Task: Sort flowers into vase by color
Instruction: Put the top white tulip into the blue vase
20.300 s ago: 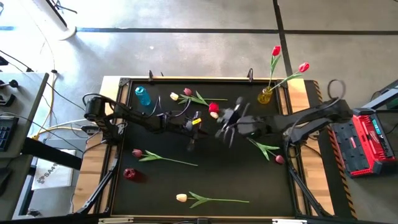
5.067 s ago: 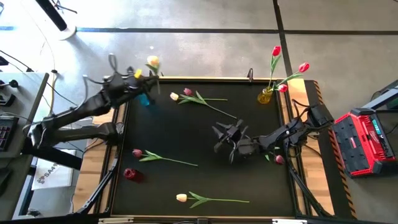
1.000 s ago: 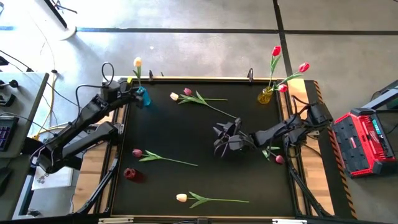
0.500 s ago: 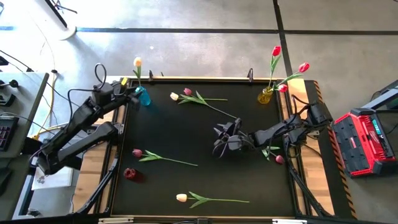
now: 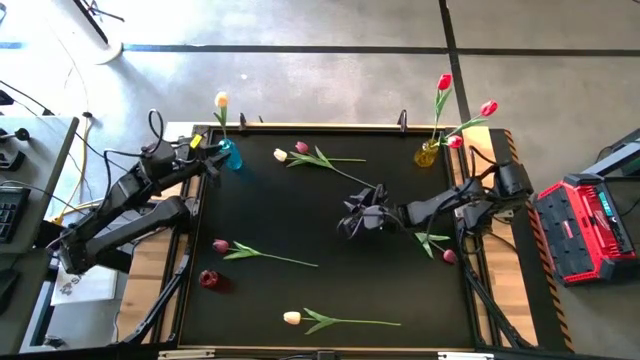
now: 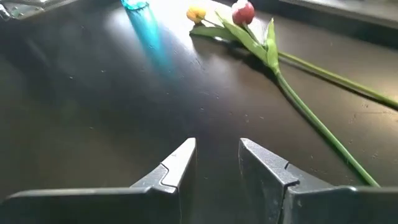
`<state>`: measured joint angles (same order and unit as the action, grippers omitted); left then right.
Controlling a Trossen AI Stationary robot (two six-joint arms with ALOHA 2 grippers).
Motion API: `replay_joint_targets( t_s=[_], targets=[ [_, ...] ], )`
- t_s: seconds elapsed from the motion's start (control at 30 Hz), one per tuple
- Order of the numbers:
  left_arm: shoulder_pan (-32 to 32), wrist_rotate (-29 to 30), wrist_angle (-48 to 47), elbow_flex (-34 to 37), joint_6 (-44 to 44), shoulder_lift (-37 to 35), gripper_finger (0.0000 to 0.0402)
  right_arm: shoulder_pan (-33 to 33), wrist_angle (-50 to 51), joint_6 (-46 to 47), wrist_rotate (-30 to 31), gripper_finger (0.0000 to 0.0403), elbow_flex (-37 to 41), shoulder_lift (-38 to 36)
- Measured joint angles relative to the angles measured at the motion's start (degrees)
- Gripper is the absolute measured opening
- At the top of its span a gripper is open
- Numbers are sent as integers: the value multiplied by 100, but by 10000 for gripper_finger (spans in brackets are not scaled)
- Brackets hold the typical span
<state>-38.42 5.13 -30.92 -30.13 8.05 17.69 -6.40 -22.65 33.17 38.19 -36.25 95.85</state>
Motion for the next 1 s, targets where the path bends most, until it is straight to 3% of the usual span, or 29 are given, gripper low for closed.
replay_joint_targets(
  t_s=[0.2, 0.5, 0.77, 0.87, 1.0],
  targets=[
    [571, -113, 209, 102, -21, 0, 172, 578, 282, -7, -731, 110, 0, 0],
    [1393, -127, 1584, 1019, 38, 253, 172, 1618, 778, -310, -2384, 110, -146, 0],
    [1904, -32, 2836, 1647, 86, 851, 172, 1957, 3506, -862, -2355, 110, -1231, 0],
    [2048, 165, 3016, 1716, 86, 1104, 172, 2054, 3973, -1094, -2293, 110, -1439, 2],
    [2210, 315, 3218, 1735, 84, 1449, 172, 2243, 3946, -1378, -2798, 110, -1552, 2]
  ],
)
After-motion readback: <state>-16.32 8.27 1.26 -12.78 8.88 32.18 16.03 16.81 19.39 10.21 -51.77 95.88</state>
